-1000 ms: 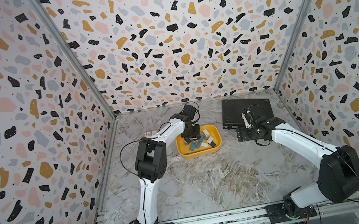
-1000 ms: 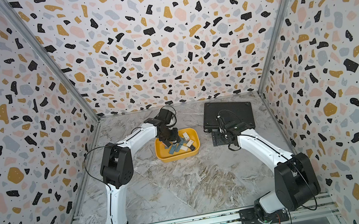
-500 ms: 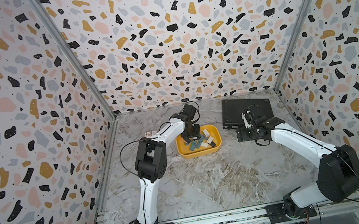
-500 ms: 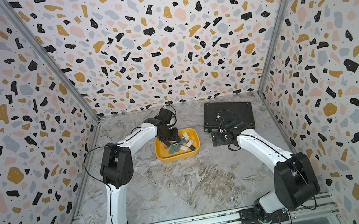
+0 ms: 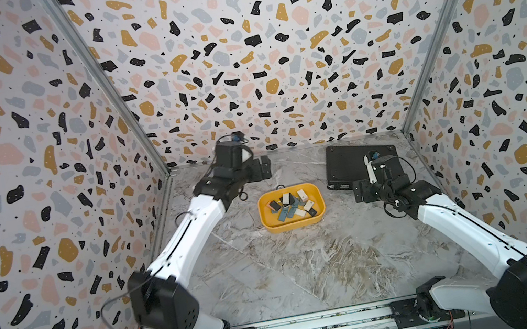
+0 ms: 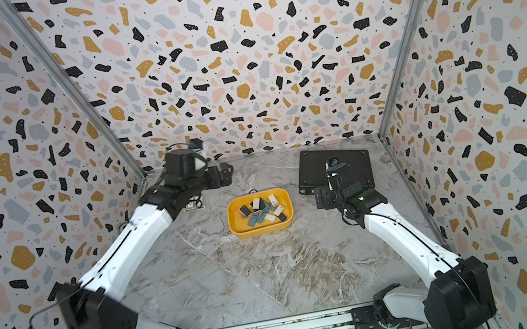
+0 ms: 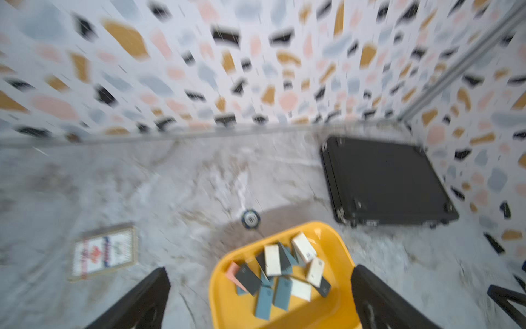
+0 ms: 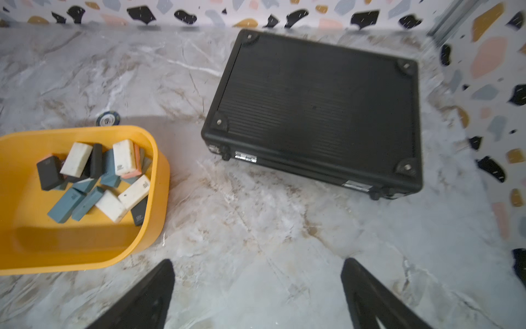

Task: Put the eraser in the storage box
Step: Place the eraser in the storage box.

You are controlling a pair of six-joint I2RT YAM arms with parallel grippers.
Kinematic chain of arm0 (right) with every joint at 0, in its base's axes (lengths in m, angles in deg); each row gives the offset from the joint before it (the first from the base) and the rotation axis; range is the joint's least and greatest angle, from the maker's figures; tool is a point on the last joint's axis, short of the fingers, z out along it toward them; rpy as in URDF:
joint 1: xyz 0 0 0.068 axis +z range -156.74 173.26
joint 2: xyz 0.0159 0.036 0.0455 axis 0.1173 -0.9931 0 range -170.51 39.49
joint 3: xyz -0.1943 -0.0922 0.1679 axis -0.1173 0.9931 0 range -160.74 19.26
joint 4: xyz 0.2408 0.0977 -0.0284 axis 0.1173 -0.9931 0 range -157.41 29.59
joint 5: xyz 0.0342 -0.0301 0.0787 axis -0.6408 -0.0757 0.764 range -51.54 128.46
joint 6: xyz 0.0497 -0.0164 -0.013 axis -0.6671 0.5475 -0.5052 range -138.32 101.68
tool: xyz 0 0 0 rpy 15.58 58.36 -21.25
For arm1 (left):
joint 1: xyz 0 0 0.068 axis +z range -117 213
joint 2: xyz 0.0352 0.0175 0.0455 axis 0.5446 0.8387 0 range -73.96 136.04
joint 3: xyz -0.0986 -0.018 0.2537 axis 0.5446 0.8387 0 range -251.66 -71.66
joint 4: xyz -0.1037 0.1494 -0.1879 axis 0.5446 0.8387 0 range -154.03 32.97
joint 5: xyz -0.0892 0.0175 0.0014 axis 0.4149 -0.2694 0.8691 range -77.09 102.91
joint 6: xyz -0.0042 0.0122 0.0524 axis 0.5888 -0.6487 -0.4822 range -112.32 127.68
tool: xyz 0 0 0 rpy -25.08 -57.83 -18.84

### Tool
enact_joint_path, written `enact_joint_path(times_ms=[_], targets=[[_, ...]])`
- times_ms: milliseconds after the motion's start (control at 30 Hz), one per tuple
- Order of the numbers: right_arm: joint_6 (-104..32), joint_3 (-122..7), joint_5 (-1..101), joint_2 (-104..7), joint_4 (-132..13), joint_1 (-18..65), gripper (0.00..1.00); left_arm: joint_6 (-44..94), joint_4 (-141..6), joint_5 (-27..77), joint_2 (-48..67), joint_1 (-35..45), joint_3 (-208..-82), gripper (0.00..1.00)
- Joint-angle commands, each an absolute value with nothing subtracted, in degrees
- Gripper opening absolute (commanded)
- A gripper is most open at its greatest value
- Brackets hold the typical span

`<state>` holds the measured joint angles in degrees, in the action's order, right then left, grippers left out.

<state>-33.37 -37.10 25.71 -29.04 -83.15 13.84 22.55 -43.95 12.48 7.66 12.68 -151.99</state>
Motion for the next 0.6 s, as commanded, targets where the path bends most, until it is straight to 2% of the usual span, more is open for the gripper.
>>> enact_joint_path(times_ms=[0,133,267,433,567], targets=[[-30.36,-35.21,16.19,-27.25,-80.0,13.57,0.96,18.17,-52.49,7.62,-0.39,15.37,-140.47,0.99],[-27.19,-28.29,7.69,-24.95,-70.78,12.39,0.99,18.09,-59.76,4.93,-8.93,18.99,-126.71,0.99],[-23.98,-22.29,4.6,-25.36,-59.9,10.53,1.0,18.0,-64.33,-0.74,-13.14,20.69,-117.92,0.99],[-23.6,-17.17,3.11,-32.34,-48.74,4.74,1.0,18.04,-70.33,-1.66,-16.89,22.08,-109.53,0.99],[-19.74,-13.95,-0.61,-39.95,-37.36,3.9,1.0,18.37,-71.85,-0.18,-16.38,22.51,-106.66,0.99]])
